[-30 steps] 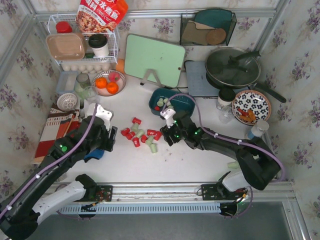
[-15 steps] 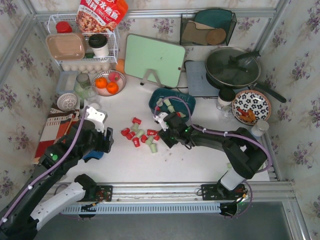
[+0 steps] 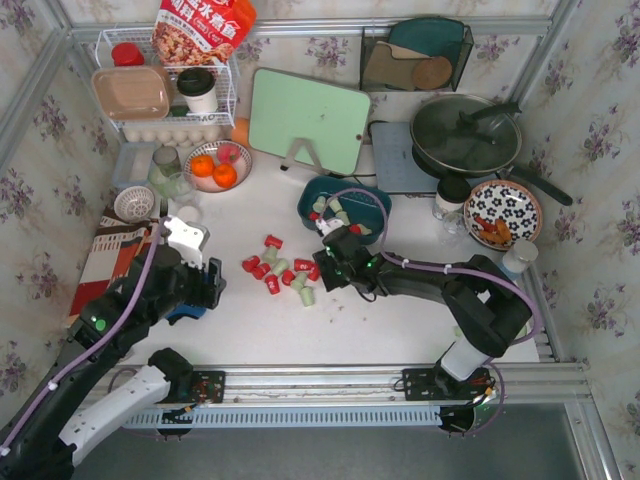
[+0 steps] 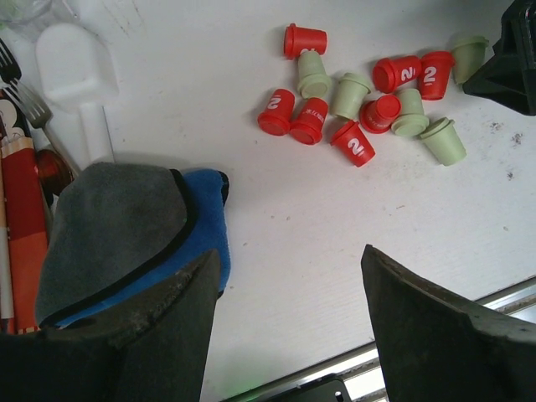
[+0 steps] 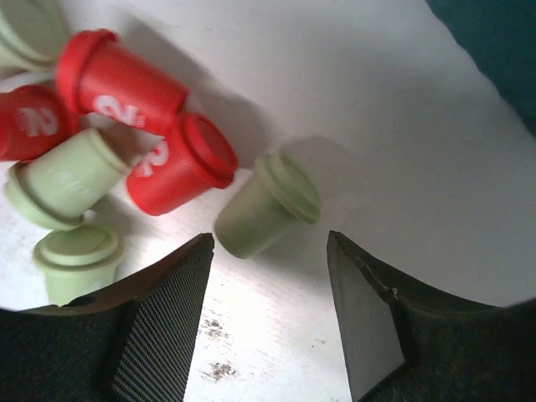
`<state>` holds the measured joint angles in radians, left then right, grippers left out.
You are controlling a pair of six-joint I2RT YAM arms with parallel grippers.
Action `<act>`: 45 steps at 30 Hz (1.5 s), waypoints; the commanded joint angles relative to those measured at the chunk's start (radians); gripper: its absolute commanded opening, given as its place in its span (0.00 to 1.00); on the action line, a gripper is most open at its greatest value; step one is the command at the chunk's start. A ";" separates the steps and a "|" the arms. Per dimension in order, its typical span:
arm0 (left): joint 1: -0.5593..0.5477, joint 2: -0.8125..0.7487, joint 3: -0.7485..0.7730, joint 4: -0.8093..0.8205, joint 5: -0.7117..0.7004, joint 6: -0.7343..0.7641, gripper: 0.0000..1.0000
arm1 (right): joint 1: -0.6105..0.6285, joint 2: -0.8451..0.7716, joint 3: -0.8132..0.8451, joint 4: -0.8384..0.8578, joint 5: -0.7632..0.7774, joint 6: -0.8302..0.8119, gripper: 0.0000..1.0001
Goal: Mix the coffee capsules in the storage basket
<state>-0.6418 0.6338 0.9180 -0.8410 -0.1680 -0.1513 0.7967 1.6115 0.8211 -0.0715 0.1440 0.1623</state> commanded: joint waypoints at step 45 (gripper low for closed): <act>0.008 -0.045 -0.005 0.023 0.016 0.007 0.71 | 0.085 -0.016 -0.099 0.210 0.447 0.472 0.28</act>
<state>-0.6346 0.5915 0.9142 -0.8387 -0.1574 -0.1513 0.8806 1.6215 0.7242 0.1333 0.5617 0.6483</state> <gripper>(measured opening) 0.716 0.374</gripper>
